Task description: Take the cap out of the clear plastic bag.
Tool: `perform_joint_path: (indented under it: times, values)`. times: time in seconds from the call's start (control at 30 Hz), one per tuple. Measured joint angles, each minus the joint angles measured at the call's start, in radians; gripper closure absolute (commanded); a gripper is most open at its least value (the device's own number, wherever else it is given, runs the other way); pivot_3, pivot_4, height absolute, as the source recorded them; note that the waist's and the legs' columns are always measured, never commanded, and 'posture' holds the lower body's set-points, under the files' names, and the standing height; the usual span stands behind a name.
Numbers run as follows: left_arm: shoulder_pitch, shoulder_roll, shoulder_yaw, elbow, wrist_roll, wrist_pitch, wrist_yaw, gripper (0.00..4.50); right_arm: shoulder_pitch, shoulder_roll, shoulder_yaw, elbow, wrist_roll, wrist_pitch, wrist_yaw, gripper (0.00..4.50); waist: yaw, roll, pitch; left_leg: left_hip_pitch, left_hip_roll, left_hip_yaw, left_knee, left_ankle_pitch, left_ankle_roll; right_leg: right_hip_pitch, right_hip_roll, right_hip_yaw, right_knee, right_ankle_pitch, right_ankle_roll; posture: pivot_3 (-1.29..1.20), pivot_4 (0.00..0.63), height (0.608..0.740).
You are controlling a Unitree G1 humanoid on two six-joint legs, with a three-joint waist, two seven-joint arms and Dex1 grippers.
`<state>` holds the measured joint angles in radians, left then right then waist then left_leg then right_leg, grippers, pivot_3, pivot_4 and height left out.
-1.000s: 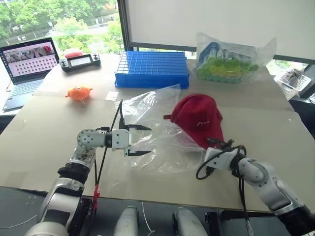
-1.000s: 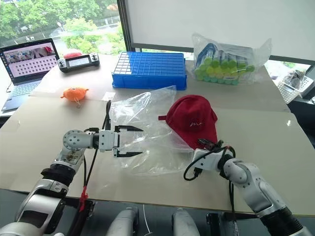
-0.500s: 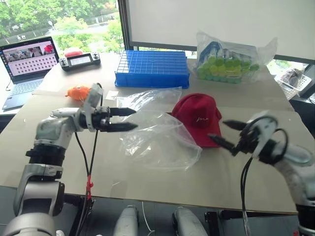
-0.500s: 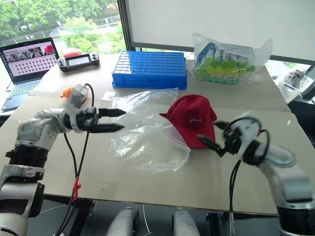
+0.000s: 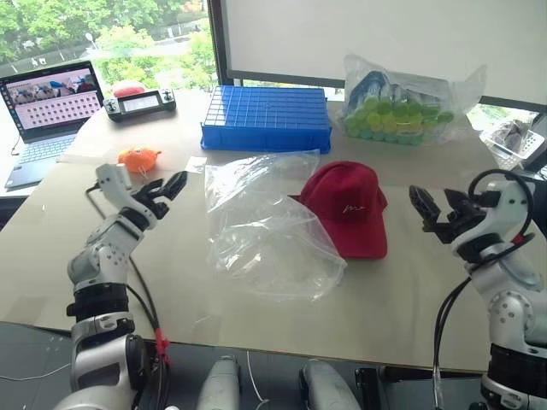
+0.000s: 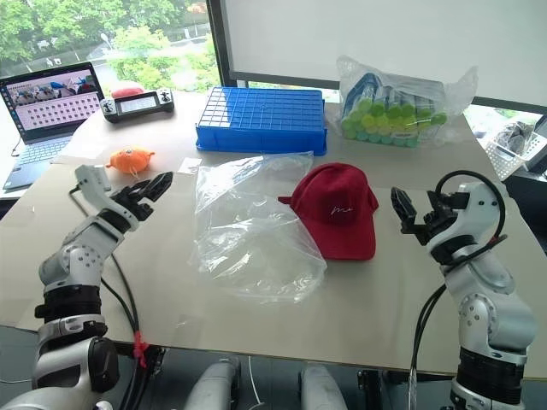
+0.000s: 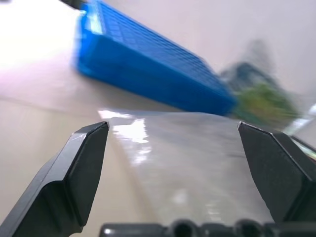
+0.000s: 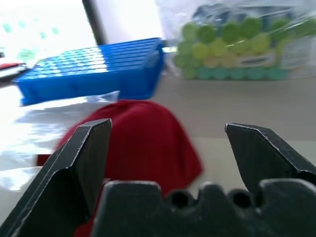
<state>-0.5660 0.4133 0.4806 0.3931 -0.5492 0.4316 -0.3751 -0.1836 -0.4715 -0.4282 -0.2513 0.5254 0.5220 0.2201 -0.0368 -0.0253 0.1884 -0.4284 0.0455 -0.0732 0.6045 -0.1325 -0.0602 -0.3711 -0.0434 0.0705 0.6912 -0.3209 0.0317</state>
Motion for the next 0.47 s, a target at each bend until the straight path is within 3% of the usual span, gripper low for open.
perform_joint_path:
  times: [0.23,0.47]
  values:
    - [0.087,-0.013,0.067,0.06,0.105,-0.211,0.2,0.0,0.061,0.066,-0.023,0.123,-0.069,-0.097,-0.024,0.06,0.0,0.0,0.0,0.0,0.0,0.0,0.0,0.0,0.0,0.0,0.0,0.0,-0.001,0.0,0.0,0.0,0.15,0.729]
    - [0.092,-0.012,0.052,0.101,0.121,-0.249,0.192,0.0,0.094,0.087,-0.016,0.131,-0.07,-0.1,-0.003,0.06,-0.001,0.0,0.0,-0.001,-0.001,0.0,-0.001,0.0,0.0,0.0,0.0,0.0,-0.002,0.0,0.0,0.0,0.15,0.729]
